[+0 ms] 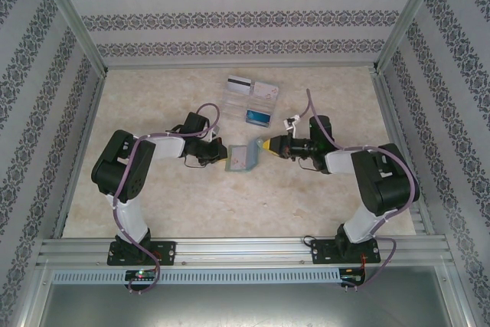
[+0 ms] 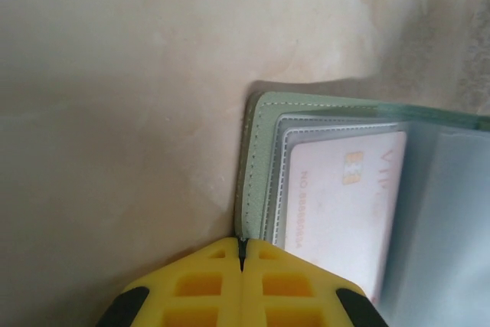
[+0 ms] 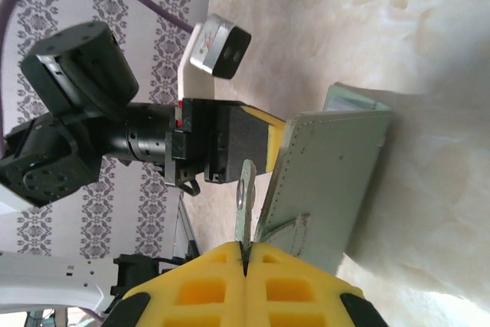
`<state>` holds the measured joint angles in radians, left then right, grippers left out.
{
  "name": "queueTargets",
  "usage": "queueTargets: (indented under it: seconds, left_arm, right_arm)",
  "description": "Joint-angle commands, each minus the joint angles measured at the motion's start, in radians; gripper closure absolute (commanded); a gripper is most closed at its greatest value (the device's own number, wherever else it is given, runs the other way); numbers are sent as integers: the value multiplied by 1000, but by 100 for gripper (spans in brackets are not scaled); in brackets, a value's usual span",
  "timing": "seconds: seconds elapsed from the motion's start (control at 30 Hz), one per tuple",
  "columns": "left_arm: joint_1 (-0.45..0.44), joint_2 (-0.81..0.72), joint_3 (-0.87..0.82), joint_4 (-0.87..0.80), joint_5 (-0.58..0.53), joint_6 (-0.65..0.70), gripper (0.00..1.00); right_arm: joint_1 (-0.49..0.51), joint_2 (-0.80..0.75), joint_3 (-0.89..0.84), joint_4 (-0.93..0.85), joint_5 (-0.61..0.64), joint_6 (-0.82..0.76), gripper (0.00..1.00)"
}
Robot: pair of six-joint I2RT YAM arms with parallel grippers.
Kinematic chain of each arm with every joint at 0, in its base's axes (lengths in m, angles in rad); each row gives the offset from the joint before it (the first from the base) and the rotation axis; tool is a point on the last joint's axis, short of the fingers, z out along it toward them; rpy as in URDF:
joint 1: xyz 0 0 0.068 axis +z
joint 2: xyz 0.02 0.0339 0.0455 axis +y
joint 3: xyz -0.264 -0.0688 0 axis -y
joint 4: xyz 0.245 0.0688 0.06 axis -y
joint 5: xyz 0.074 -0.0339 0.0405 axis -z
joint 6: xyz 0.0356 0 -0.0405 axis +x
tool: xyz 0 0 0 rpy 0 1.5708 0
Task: Put the credit cards into the card holder
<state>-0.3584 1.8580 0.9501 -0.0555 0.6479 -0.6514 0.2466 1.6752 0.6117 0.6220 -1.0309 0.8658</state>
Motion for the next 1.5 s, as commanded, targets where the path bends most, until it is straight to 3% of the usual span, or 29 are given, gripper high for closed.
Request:
queueTargets:
  seconds: [0.0, 0.47, 0.83, 1.23, 1.47]
  left_arm:
    - [14, -30, 33, -75, -25, 35, 100]
    - [5, -122, 64, -99, 3, -4, 99]
    - [-17, -191, 115, -133, 41, -45, 99]
    - [-145, -34, 219, -153, 45, -60, 98]
    - [-174, 87, 208, -53, 81, -113, 99]
  right_arm:
    - [31, 21, 41, 73, -16, -7, 94]
    - [155, 188, 206, 54, 54, 18, 95]
    - [171, 232, 226, 107, 52, 49, 95]
    - [123, 287, 98, 216, 71, 83, 95]
    - [64, 346, 21, 234, 88, 80, 95]
